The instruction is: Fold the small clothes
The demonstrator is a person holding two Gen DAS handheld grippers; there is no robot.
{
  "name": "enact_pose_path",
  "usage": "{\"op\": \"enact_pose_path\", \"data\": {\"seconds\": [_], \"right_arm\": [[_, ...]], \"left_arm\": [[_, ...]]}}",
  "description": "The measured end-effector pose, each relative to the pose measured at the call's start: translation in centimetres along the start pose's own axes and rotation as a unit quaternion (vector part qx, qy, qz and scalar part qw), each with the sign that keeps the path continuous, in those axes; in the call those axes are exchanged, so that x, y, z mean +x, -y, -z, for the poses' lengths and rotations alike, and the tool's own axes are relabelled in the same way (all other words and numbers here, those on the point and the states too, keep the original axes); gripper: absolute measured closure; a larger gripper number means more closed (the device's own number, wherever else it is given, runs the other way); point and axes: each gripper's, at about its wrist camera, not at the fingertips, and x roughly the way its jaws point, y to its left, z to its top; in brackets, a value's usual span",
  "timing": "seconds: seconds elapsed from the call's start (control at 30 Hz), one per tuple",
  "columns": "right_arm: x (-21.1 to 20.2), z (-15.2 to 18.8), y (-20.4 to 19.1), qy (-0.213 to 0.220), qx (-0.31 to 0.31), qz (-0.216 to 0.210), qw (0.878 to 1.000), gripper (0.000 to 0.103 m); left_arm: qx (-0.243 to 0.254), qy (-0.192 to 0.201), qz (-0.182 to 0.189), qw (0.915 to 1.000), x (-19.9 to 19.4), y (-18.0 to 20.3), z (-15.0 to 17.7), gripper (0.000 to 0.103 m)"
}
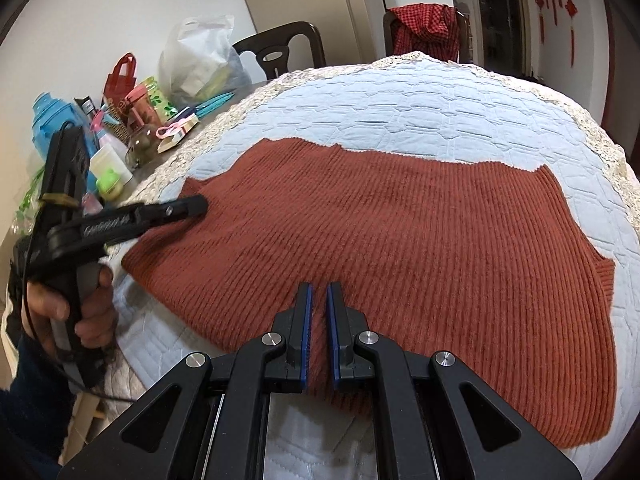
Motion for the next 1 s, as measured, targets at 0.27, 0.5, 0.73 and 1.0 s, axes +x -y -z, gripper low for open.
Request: {"op": "enact_pose_path", "data": {"seconds": [0.27, 0.5, 0.73, 1.0], "right_arm": [[-0.3, 0.6, -0.2, 0.003, -0.01, -0.008, 1.0, 0.095], [-2.7, 2.7, 0.9, 0.007, 0.01, -0.039, 0.999, 0.095], [-5.2, 2.6, 4.0, 0.035, 0.038, 0.001, 0.999, 0.095], [-8.1, 3.7, 8.6, 0.063, 0.095, 0.042, 0.993, 0.095]], "left_arm": [[-0.012, -0.003, 0.012, 0.9999, -1.0, -0.1, 1.4, 0.068], [-0.027, -0.005, 0.049, 0.9984, -1.3, 0.0, 0.4, 0.084], [0.018, 0.033, 0.125, 0.9914, -4.5, 5.8, -2.7, 0.086], [0.088, -0.009, 0.198, 0.9761, -0.7, 15.6, -3.0, 0.086]]}}
